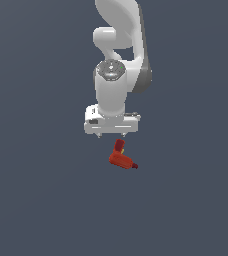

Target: Pick up the object and move it to a goal position.

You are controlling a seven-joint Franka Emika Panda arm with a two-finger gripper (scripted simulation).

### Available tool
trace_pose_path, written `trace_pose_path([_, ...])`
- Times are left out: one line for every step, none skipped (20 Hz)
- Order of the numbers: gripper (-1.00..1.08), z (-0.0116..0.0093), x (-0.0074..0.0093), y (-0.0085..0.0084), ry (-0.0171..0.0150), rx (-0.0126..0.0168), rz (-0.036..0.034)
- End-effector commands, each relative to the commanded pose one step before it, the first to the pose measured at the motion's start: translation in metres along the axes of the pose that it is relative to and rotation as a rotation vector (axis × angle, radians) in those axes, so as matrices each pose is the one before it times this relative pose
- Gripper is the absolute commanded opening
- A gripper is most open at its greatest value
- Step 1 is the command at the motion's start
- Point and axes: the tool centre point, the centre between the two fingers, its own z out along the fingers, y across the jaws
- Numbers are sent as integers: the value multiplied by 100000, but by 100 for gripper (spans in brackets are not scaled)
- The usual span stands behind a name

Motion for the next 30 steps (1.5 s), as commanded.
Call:
trace_pose_path([108,92,72,-29,-277,139,-945])
trace_pose_path([108,62,50,-28,-186,100,-657])
trace_pose_path([108,70,64,-29,-209,125,-761])
trace_pose_path([108,79,76,-30,-232,151,-865])
trace_pose_path([108,91,85,-36,-265,174,-988])
trace_pose_path([108,102,94,-39,-296,199,-1106])
trace_pose_path([108,112,104,-42,-322,227,-1219])
trace_pose_path([108,124,115,-46,-351,260,-1344])
trace_pose_path([108,136,126,-48,-379,294,-1469])
trace_pose_path([108,148,137,-50,-405,332,-1595])
trace_pose_path([108,160,148,-51,-430,372,-1721])
trace_pose_path([108,172,159,-52,-452,416,-1847])
trace_pose_path([108,183,170,-52,-472,463,-1973])
trace_pose_path([108,195,181,-52,-489,513,-2100])
trace_pose_path([108,207,192,-51,-502,566,-2225])
trace_pose_path([108,218,203,-49,-512,623,-2350])
trace_pose_path([108,229,213,-45,-515,681,-2467])
trace_pose_path([108,232,215,-40,-498,717,-2498])
trace_pose_path([108,231,214,-33,-472,743,-2494])
trace_pose_path([108,231,213,-27,-446,768,-2492])
trace_pose_path([108,230,211,-21,-418,791,-2487])
trace_pose_path([108,229,210,-14,-389,814,-2484])
trace_pose_path([108,228,208,-8,-359,835,-2481])
trace_pose_path([108,226,205,-1,-328,855,-2476])
trace_pose_path([108,225,203,5,-297,875,-2474])
trace_pose_path([108,224,200,12,-264,893,-2470])
trace_pose_path([108,222,197,18,-231,910,-2467])
trace_pose_path([108,221,194,25,-197,926,-2463])
trace_pose_path([108,219,190,31,-163,940,-2459])
trace_pose_path([108,217,187,37,-128,953,-2456])
